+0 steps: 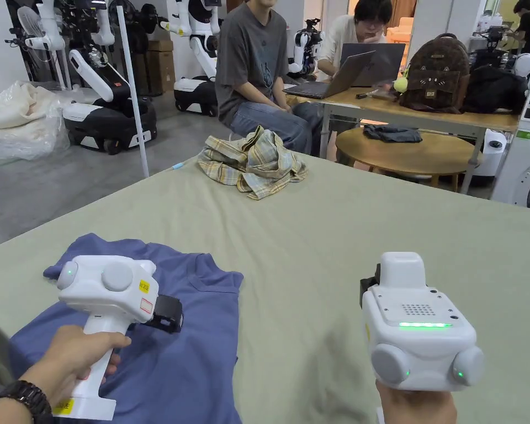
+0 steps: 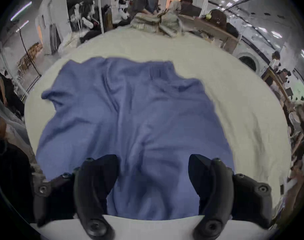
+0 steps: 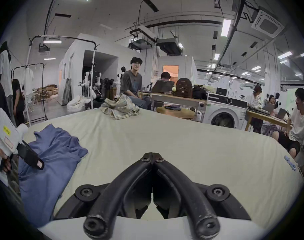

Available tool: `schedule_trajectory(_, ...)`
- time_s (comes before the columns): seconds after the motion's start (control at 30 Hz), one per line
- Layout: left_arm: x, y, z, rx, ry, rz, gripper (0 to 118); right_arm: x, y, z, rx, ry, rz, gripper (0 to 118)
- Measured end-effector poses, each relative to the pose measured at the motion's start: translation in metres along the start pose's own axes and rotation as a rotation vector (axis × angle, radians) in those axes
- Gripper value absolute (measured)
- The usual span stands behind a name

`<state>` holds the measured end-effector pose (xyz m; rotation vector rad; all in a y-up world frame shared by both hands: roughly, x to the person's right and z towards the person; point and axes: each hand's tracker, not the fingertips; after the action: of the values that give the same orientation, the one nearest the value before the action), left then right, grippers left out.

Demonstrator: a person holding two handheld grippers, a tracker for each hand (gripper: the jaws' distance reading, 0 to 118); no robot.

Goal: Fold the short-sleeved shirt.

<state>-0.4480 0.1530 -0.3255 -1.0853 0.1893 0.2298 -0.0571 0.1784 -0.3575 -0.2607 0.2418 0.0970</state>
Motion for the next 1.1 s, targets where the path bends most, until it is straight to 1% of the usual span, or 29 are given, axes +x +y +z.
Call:
schedule_trajectory(0.1,0.002,-0.004,-0.032,-0.06,0.059,-0.002,86,0.007,-0.002,0.001,-0.012,-0.017,-0.003,0)
schedule_trajectory(0.13,0.002,-0.006,-0.037,-0.032,0.045,-0.01,86,0.011,-0.003,0.001,-0.014,-0.02,-0.007,0)
schedule_trajectory(0.17,0.007,-0.008,-0.032,0.018,0.078,-0.039,84,0.013,-0.003,0.002,-0.018,-0.024,-0.01,0)
schedule_trajectory(0.2,0.013,-0.008,-0.031,0.009,0.095,-0.044,75,0.016,-0.004,0.002,-0.021,-0.029,-0.014,0)
schedule_trajectory(0.23,0.016,-0.01,-0.027,0.016,0.087,-0.053,52,0.018,-0.004,0.001,-0.022,-0.034,-0.021,0)
schedule_trajectory(0.27,0.017,-0.012,-0.024,0.039,0.042,-0.071,41,0.021,-0.005,0.001,-0.024,-0.035,-0.027,0)
schedule_trajectory(0.3,0.02,-0.014,-0.024,0.048,0.055,-0.076,31,0.023,-0.005,0.002,-0.026,-0.035,-0.031,0)
schedule_trajectory(0.33,0.023,-0.016,-0.025,0.056,0.074,-0.09,11,0.024,-0.005,0.002,-0.028,-0.039,-0.032,0)
schedule_trajectory(0.37,0.022,-0.018,-0.025,0.056,0.067,-0.098,1,0.025,-0.006,0.002,-0.03,-0.044,-0.031,0)
schedule_trajectory(0.4,0.021,-0.021,-0.02,0.068,0.064,-0.09,1,0.027,-0.006,0.003,-0.03,-0.045,-0.031,0)
schedule_trajectory(0.5,0.009,-0.025,-0.013,0.11,0.0,0.006,0,0.034,-0.007,0.008,-0.031,-0.052,-0.038,0)
schedule_trajectory(0.6,0.011,-0.024,0.009,0.209,-0.012,-0.026,0,0.043,-0.006,0.015,-0.021,-0.066,-0.042,0)
schedule_trajectory(0.73,0.032,-0.018,0.061,0.359,-0.095,-0.007,0,0.063,-0.002,0.023,-0.002,-0.094,-0.046,0)
schedule_trajectory(0.83,0.061,-0.002,0.087,0.412,-0.118,-0.061,0,0.08,0.003,0.032,0.013,-0.12,-0.066,0)
schedule_trajectory(0.9,0.085,0.005,0.101,0.456,-0.153,-0.101,0,0.093,0.005,0.04,0.032,-0.155,-0.067,0)
schedule_trajectory(1.0,0.125,0.02,0.116,0.505,-0.235,-0.155,0,0.116,0.008,0.054,0.045,-0.183,-0.079,0)
schedule_trajectory(1.1,0.174,0.031,0.131,0.553,-0.327,-0.228,0,0.141,0.009,0.07,0.06,-0.237,-0.077,0)
